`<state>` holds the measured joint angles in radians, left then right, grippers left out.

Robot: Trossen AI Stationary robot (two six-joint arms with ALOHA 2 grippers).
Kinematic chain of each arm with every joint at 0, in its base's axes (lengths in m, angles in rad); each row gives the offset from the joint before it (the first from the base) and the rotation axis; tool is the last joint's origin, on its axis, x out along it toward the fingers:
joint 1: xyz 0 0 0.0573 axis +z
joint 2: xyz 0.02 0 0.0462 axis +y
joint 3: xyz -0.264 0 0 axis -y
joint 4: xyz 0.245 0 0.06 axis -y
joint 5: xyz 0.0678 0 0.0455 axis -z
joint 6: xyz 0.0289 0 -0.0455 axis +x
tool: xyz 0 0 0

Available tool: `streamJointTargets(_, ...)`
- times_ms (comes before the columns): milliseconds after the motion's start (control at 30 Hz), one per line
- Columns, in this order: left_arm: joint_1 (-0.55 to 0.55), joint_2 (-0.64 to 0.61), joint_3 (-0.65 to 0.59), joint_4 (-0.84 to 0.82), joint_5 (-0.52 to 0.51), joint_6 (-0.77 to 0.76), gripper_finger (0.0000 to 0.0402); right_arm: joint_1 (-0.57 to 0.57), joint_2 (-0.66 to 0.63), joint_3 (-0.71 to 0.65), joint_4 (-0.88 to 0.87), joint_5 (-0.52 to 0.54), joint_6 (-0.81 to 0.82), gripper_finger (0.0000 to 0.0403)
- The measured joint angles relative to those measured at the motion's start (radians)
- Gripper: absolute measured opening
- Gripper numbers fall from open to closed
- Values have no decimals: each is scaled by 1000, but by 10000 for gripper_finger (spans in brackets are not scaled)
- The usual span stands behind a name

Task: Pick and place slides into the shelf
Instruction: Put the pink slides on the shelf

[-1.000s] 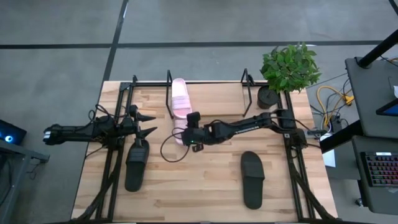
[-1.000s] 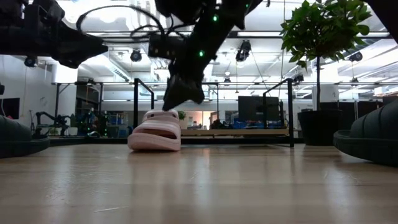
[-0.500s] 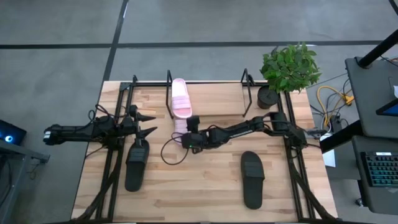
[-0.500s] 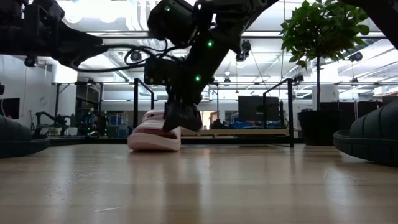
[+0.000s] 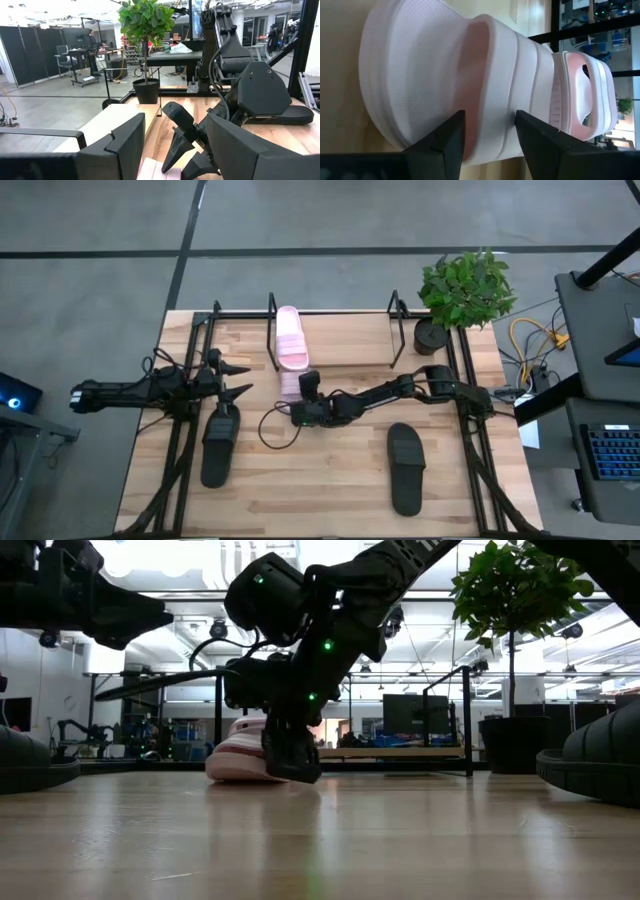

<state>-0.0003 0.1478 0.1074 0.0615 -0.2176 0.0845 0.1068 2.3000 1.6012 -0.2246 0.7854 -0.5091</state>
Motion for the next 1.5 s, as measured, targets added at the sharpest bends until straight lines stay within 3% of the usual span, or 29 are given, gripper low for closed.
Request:
streamJointTargets(200, 0, 0, 0, 0, 0, 0, 196, 1, -5, 5, -3, 5, 5, 119)
streamJointTargets(433, 0, 0, 0, 0, 0, 0, 196, 5, -7, 5, -26, 6, -4, 19)
streamJointTargets(800, 0, 0, 0, 4, 0, 0, 196, 56, -56, 5, -97, -9, 42, 12)
streamJointTargets(1067, 0, 0, 0, 7, 0, -1, 196, 88, -103, 5, -211, -112, 181, 11)
streamJointTargets(1500, 0, -1, 0, 9, 0, -3, 196, 178, -197, 12, -319, -115, 286, 11)
